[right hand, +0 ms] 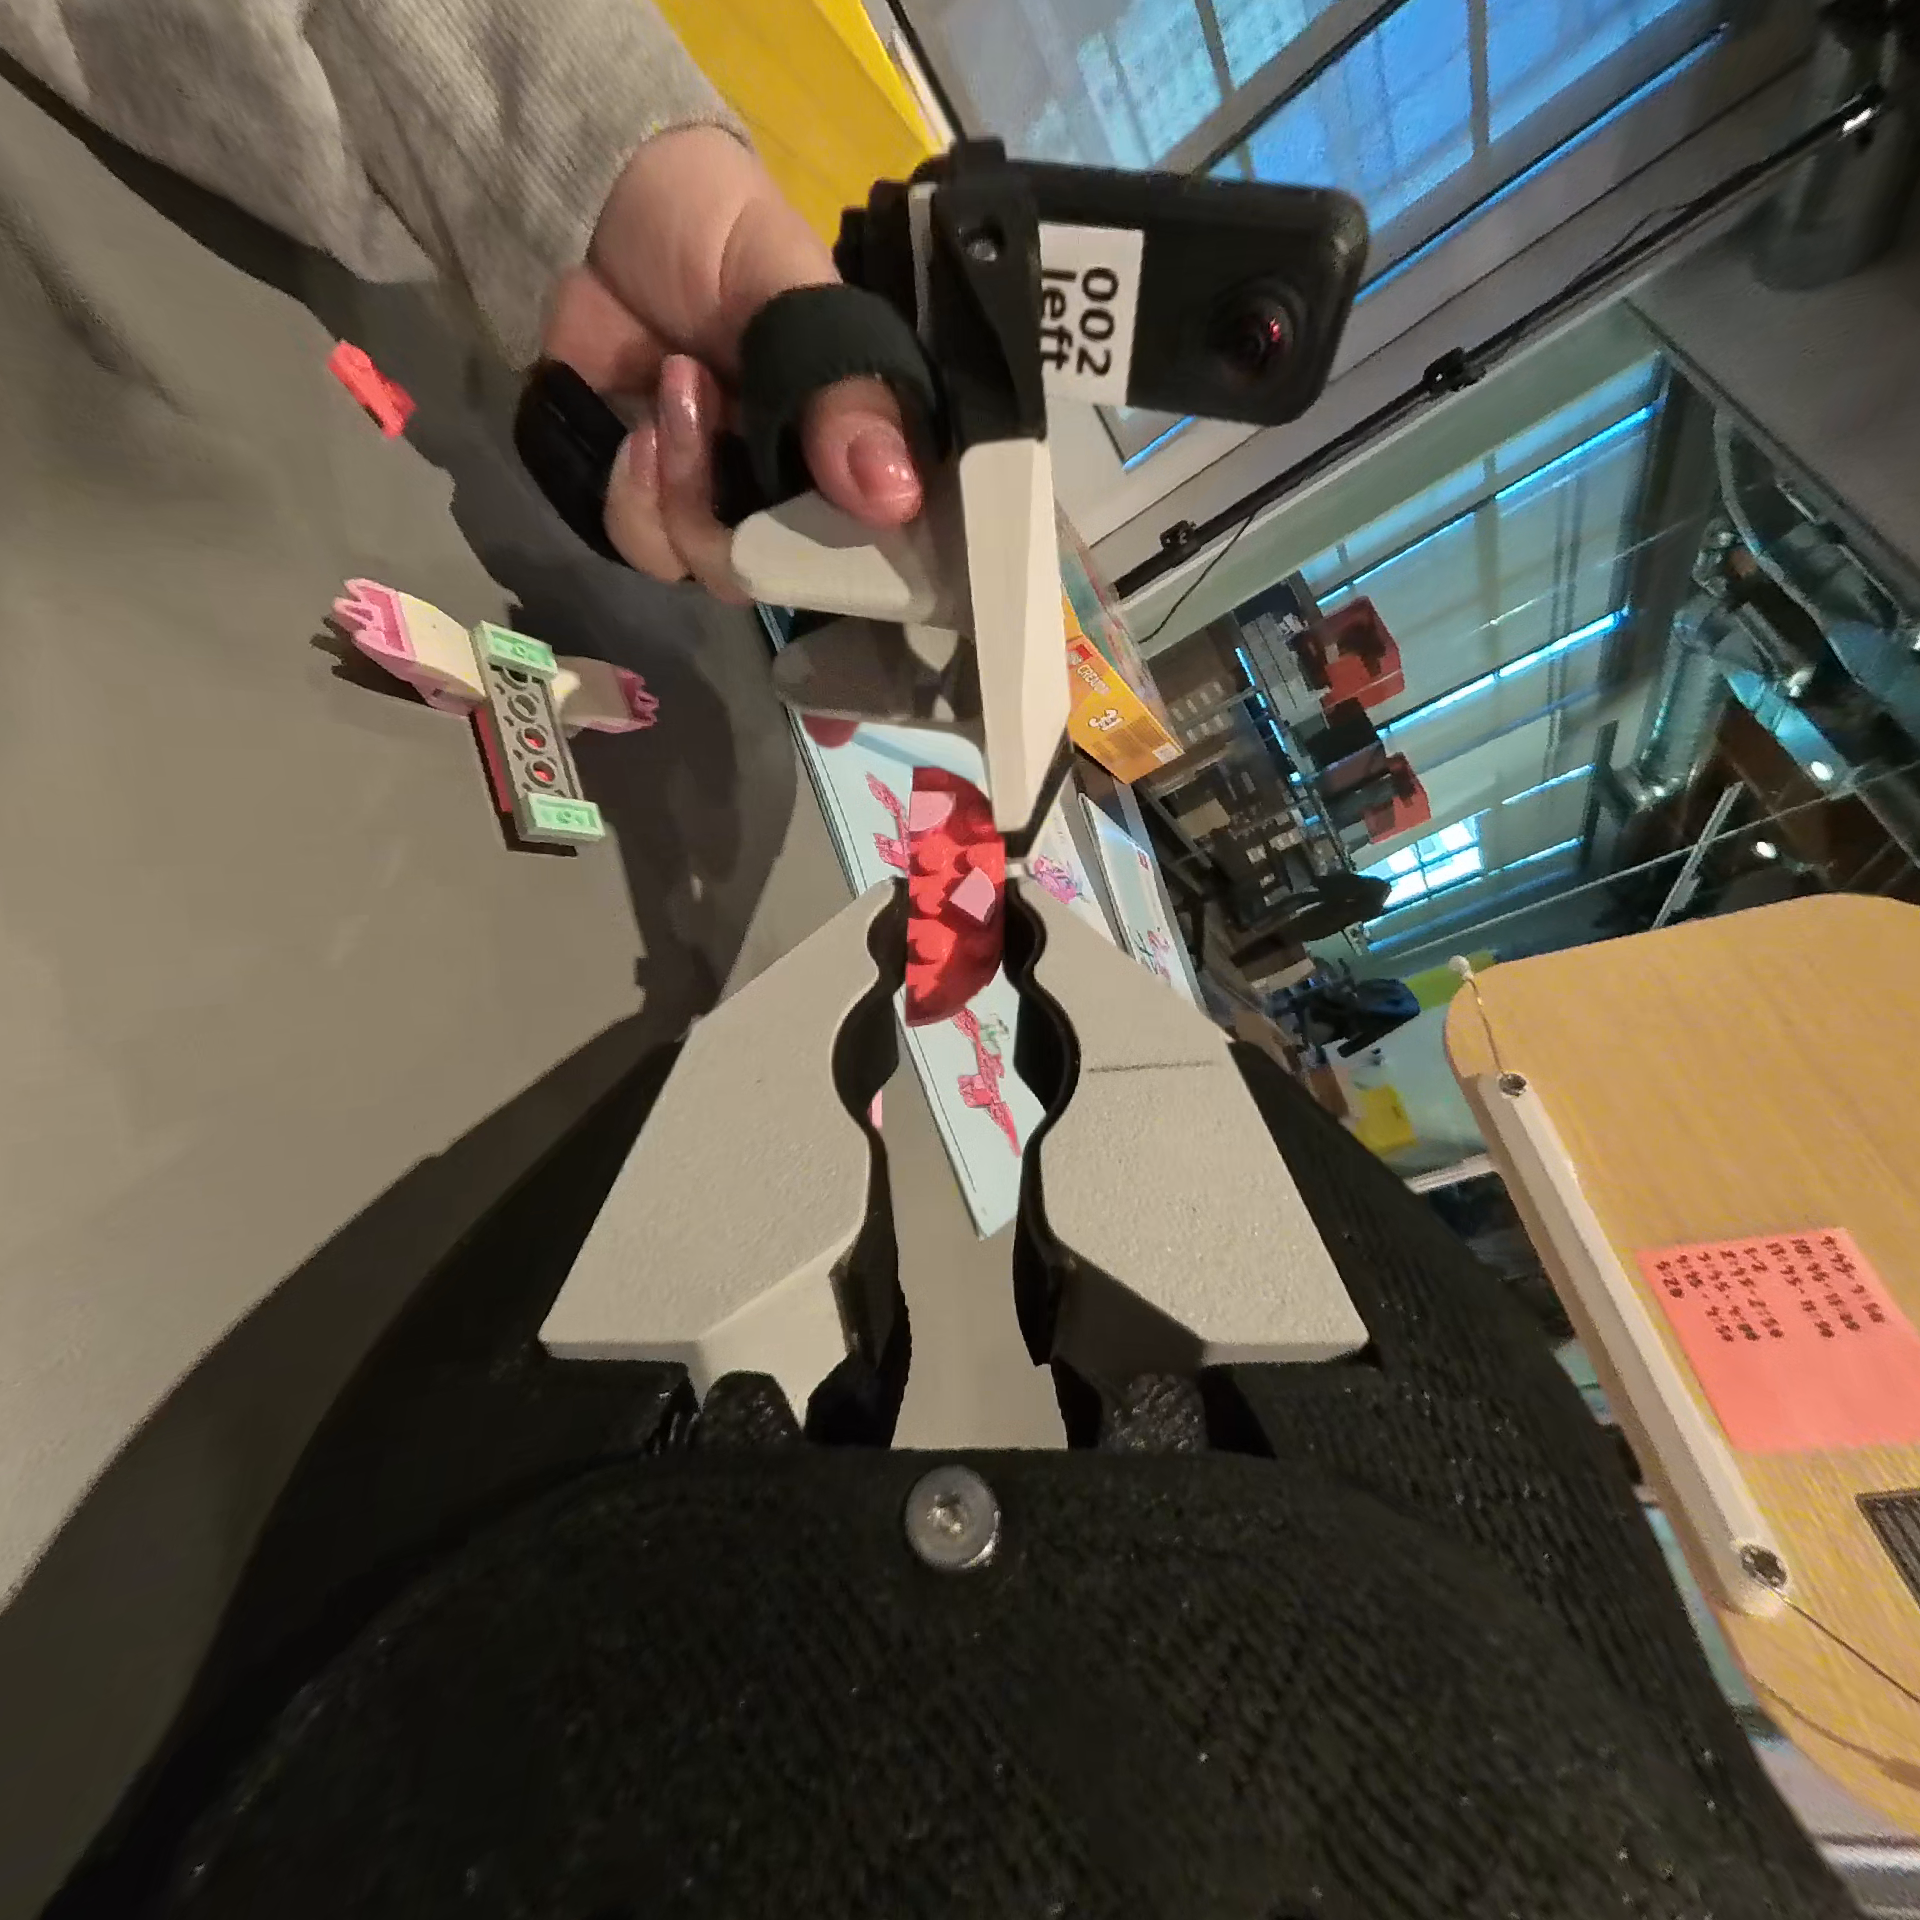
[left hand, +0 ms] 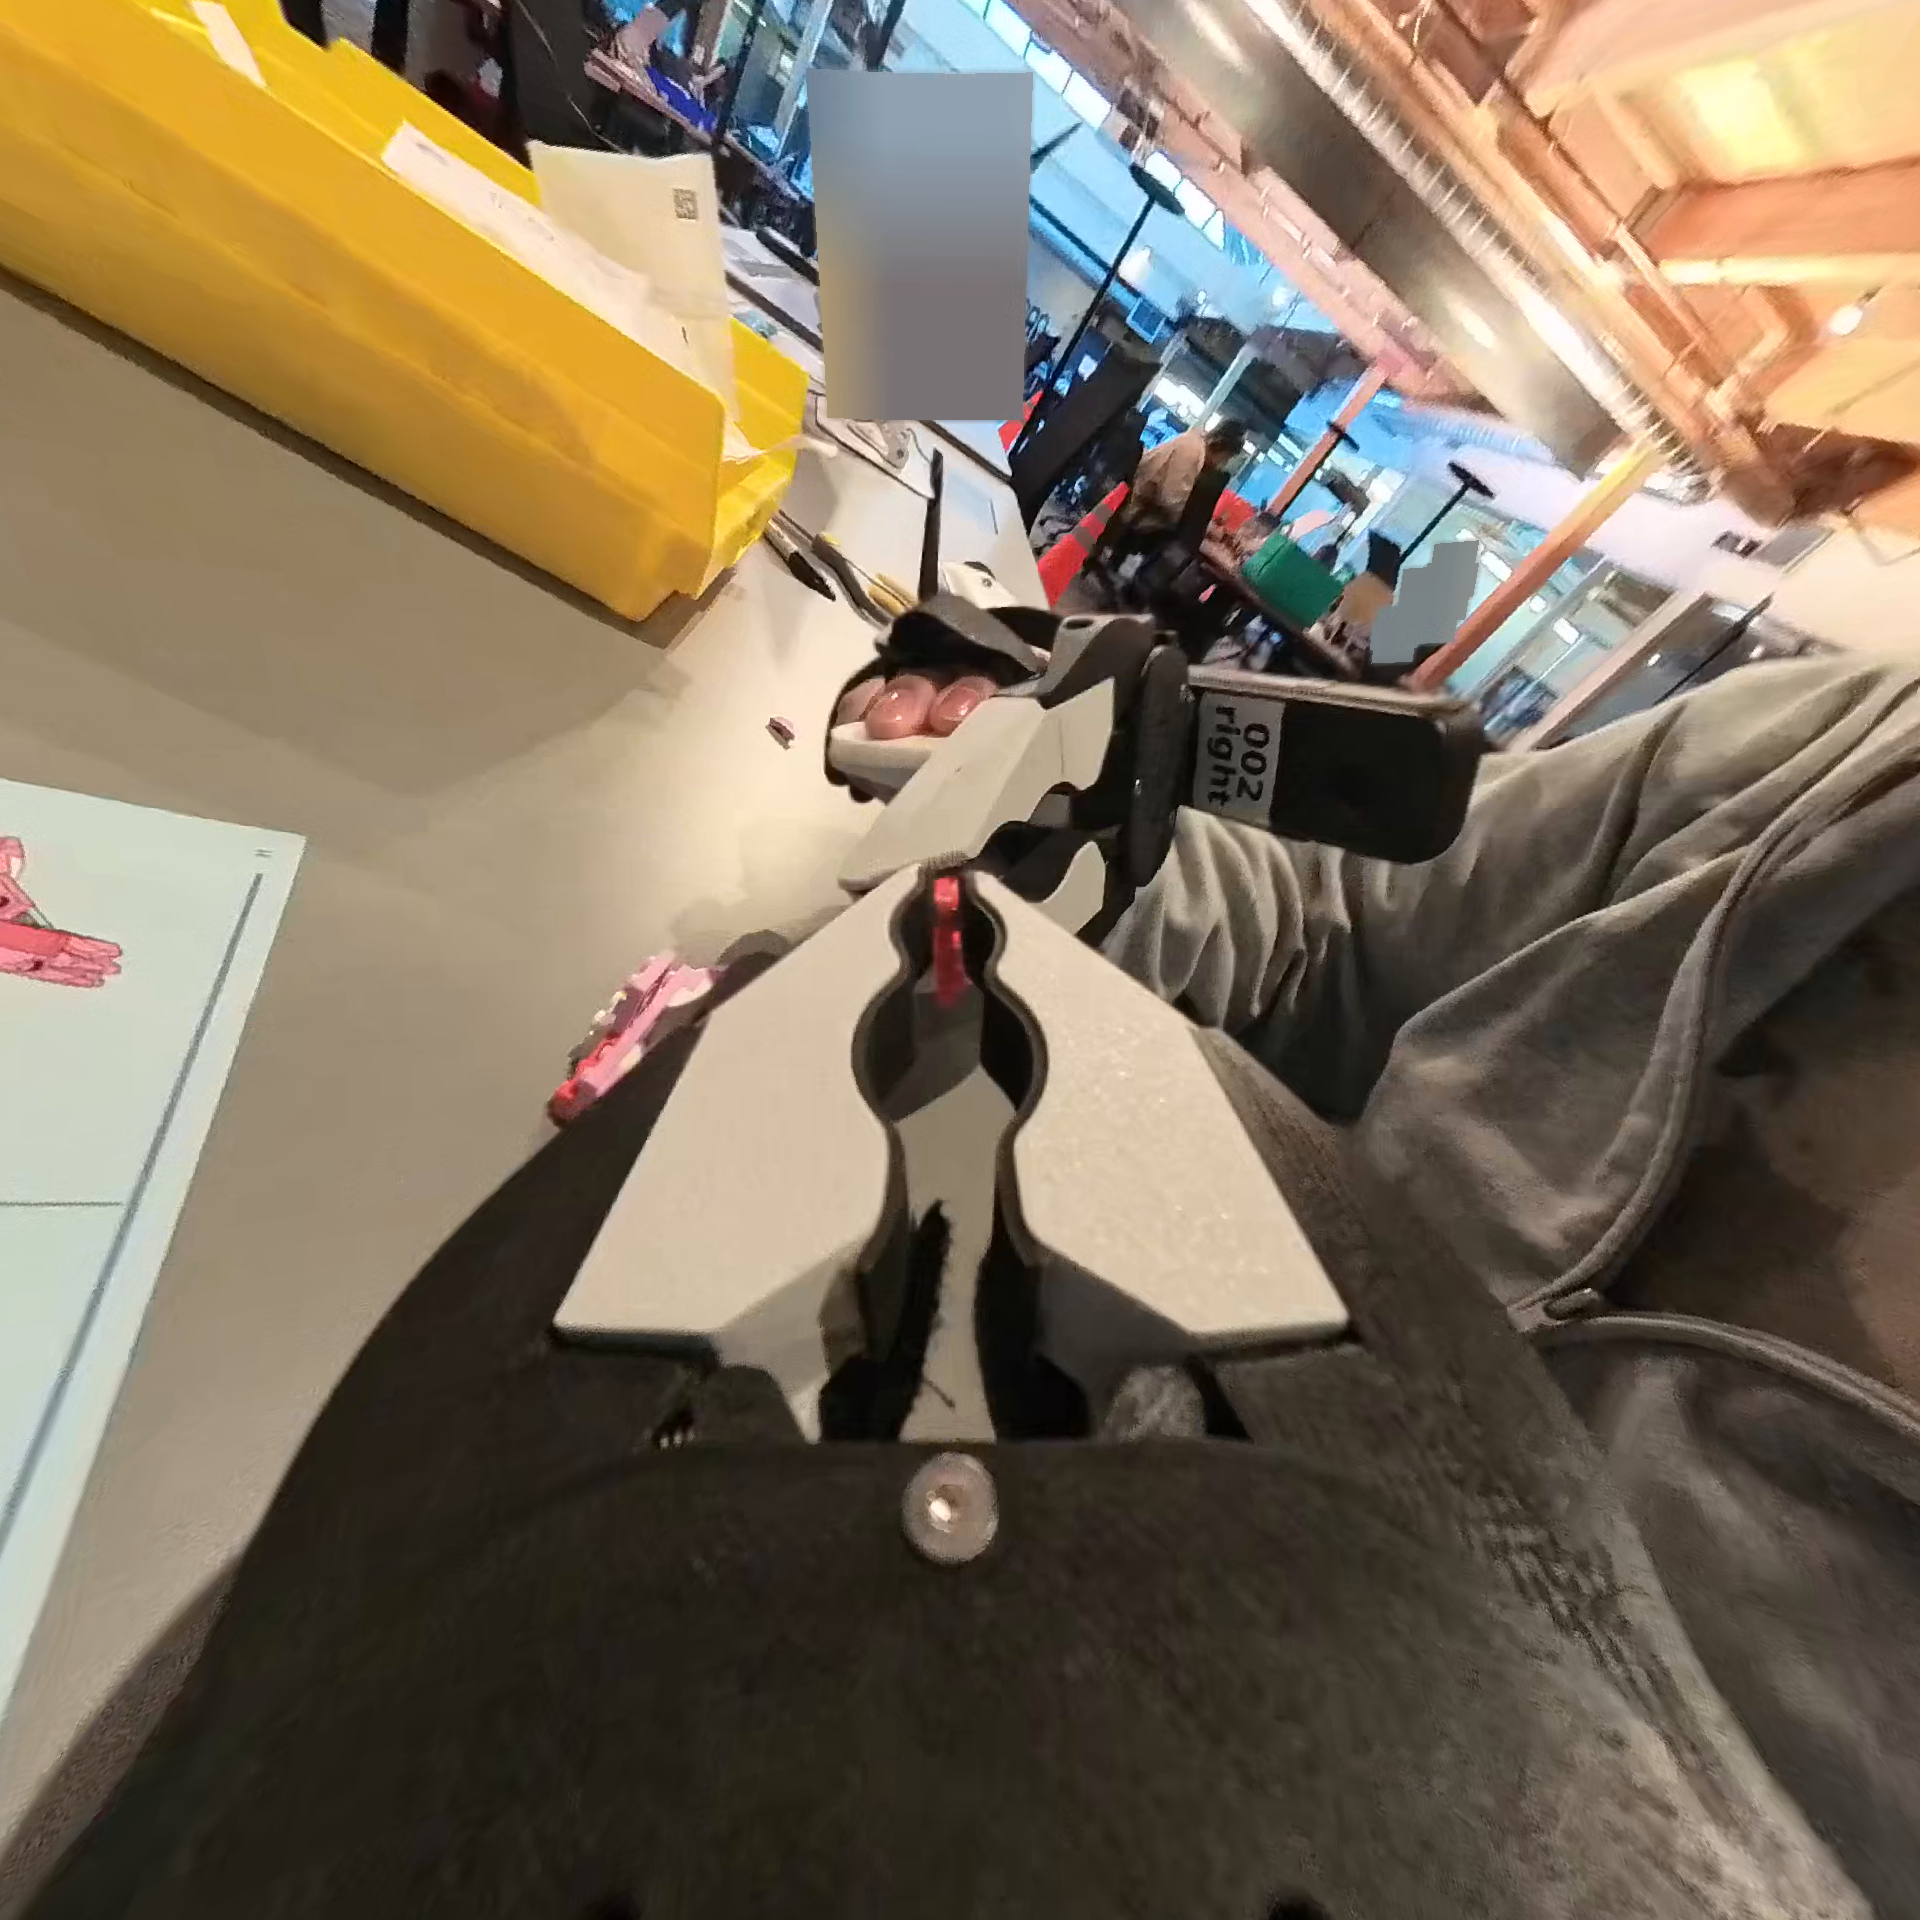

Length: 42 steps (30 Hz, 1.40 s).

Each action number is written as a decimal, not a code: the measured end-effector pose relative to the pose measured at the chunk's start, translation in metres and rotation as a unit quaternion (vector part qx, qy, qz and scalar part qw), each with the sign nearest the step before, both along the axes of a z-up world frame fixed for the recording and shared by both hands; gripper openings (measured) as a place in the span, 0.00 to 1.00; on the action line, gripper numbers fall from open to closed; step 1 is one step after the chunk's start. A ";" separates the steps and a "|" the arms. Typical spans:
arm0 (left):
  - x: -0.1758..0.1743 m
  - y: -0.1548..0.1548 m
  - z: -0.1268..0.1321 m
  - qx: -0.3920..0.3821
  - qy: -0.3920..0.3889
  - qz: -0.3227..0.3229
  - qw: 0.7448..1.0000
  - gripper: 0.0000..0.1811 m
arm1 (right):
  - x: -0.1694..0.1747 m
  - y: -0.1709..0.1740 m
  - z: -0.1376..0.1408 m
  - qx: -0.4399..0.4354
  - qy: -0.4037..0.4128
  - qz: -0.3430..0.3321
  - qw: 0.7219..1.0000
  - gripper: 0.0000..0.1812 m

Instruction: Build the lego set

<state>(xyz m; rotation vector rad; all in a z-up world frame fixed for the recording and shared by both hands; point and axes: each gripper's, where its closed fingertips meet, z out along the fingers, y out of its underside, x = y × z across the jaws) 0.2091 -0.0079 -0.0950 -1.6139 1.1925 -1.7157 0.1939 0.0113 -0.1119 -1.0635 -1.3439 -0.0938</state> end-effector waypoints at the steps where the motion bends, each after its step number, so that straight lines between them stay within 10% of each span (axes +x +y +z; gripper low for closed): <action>1: 0.000 0.000 0.000 -0.013 -0.002 -0.003 1.000 0.03 | 0.000 0.000 -0.001 -0.003 0.002 0.001 1.000 0.08; 10: 0.000 -0.006 -0.008 -0.097 0.009 -0.041 0.994 0.04 | 0.001 0.000 -0.001 -0.014 0.013 0.000 1.000 0.09; 22: -0.003 0.034 -0.029 0.006 0.080 0.107 0.991 0.02 | 0.011 0.018 -0.010 -0.031 -0.013 -0.091 0.995 0.04; 42: -0.001 0.042 -0.044 0.043 0.137 0.159 0.977 0.02 | 0.010 0.032 -0.029 -0.156 0.032 -0.158 0.975 0.06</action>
